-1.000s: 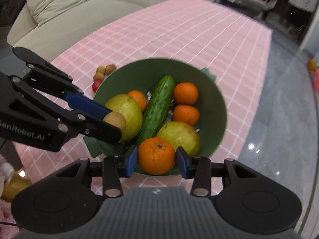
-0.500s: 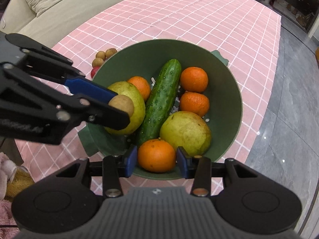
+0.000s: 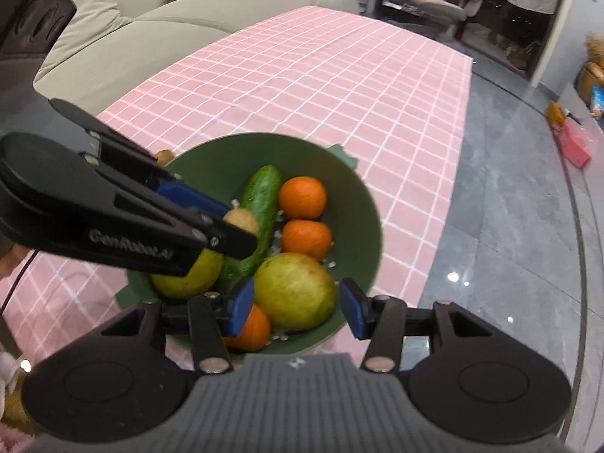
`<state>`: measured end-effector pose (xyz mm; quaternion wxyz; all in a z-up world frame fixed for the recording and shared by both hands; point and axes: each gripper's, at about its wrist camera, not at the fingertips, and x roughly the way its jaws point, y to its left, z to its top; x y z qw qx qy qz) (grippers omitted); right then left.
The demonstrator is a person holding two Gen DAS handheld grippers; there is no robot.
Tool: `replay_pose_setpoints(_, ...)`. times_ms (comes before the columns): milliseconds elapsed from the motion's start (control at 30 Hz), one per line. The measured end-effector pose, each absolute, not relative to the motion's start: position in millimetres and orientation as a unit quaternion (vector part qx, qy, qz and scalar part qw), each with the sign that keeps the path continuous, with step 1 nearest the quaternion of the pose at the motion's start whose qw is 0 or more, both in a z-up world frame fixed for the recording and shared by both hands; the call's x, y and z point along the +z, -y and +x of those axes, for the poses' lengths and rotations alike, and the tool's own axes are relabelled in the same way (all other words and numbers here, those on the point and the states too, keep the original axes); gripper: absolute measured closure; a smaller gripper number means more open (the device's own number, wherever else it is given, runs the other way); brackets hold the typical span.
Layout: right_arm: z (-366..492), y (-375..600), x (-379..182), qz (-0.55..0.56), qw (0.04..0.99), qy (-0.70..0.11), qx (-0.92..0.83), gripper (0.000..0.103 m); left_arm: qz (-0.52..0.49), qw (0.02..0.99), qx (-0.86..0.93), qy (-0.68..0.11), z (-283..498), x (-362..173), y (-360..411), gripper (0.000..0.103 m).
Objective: Organize fruits
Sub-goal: 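Open both tools to release the brown fruit and mandarin into the colander, then move the right tool down to the small red fruit on the table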
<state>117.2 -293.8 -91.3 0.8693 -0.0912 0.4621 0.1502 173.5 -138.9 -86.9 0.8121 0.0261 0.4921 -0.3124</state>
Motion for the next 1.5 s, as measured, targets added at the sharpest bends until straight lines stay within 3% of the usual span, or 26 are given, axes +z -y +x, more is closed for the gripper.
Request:
replay_pose_setpoints(267,123,298,-96,-0.076,0.87,-0.465,0.145,0.055,0.027,0.811,-0.299,-0.503,181,-99,141,0.072)
replay_pose_setpoints(600,113,294,-91,-0.064,0.876,-0.457,0.137,0.055,0.005,0.826,-0.29,-0.483,173,-80,121,0.056)
replay_pose_setpoints(733,105,290,-81,-0.04,0.89,-0.439,0.116,0.051,0.006,0.842,-0.277,-0.463,164,-64,107,0.05)
replay_pose_setpoints(833,98,284,-73,-0.02,0.901,-0.423,0.098,0.041,0.006,0.857,-0.262,-0.443,157,-53,94,0.043)
replay_pose_setpoints(1100,85,257,-59,0.03,0.916,-0.391,0.079,0.035,0.026,0.901,-0.192,-0.389,140,-36,52,0.031)
replay_pose_setpoints(1500,67,199,-59,-0.007,0.929,-0.357,0.101,0.035,0.031,0.908,-0.154,-0.388,117,-41,-12,0.028)
